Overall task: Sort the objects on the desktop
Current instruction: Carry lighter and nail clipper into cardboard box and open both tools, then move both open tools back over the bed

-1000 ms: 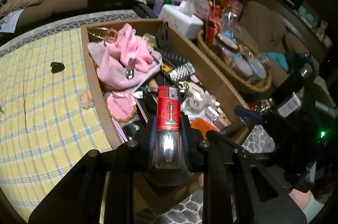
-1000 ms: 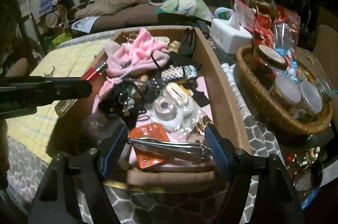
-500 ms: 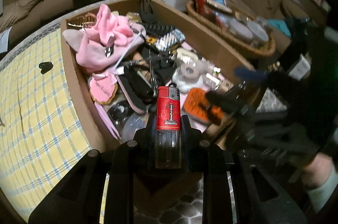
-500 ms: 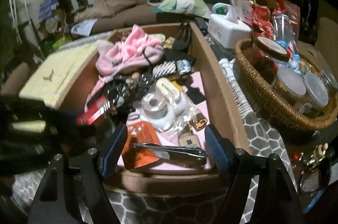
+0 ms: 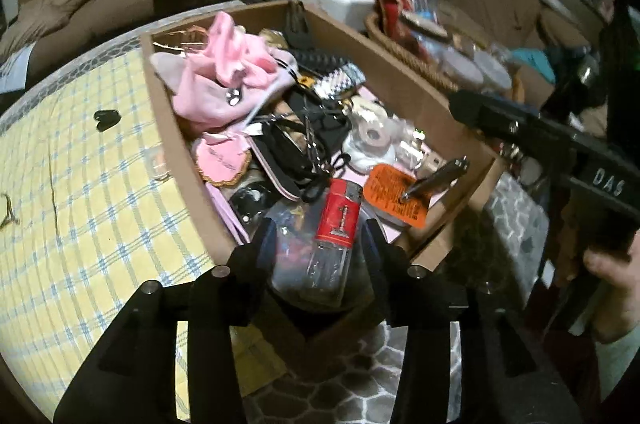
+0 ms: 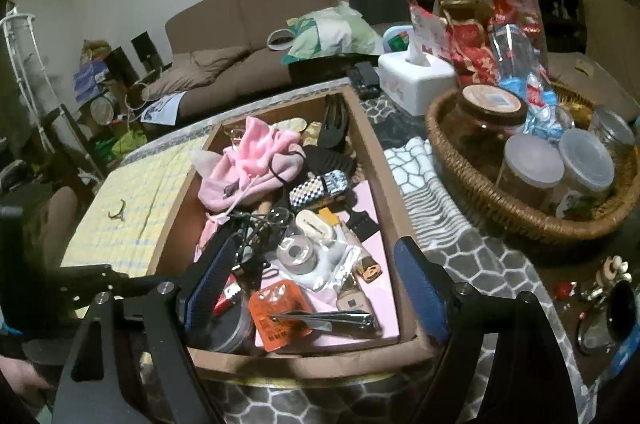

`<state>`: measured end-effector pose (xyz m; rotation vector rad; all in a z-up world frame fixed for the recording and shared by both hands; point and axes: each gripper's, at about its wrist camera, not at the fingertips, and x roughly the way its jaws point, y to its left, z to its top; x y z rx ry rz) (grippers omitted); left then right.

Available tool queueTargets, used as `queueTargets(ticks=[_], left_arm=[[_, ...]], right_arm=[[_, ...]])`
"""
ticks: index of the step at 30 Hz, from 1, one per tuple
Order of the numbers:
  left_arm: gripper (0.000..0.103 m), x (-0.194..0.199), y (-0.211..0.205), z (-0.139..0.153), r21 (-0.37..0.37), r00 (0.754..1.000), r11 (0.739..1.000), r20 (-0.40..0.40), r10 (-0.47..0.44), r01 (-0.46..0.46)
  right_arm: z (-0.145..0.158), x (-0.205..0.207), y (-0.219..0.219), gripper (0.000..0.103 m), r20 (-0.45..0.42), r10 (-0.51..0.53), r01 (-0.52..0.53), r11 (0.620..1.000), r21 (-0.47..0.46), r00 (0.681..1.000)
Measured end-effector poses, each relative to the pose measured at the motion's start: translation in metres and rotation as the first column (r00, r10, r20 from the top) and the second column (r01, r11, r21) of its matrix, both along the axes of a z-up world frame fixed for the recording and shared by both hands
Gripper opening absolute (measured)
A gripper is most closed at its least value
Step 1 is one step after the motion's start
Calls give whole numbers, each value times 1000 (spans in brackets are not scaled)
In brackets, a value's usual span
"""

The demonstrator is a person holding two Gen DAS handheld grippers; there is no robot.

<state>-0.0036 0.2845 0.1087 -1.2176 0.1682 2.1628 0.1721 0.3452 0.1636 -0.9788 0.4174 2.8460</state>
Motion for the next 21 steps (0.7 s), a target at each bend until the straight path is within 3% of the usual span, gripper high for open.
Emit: queueTargets(ticks=[6,8,11,13,21], left_arm=[[68,2,-29,22,53,998,997,-16,62,-61],[82,5,-39,29,65,996,995,-24,82,-81],[95,10,-57,38,86,993,990,-30,111,-108],[103,14,-69,44,87,990,988,-45,133,-129],[103,30,-123,65,103,971,970,-77,227,-218]], right_arm=[[11,6,-8,89,2,-7,7,1000,14,1000],[14,8,-14,93,3,-5,5,1000,25,1000],[19,9,-27,102,4,7,-7,999,34,1000],[23,10,-39,103,4,20,-20,999,49,1000],[37,6,-95,103,14,103,-104,992,68,995]])
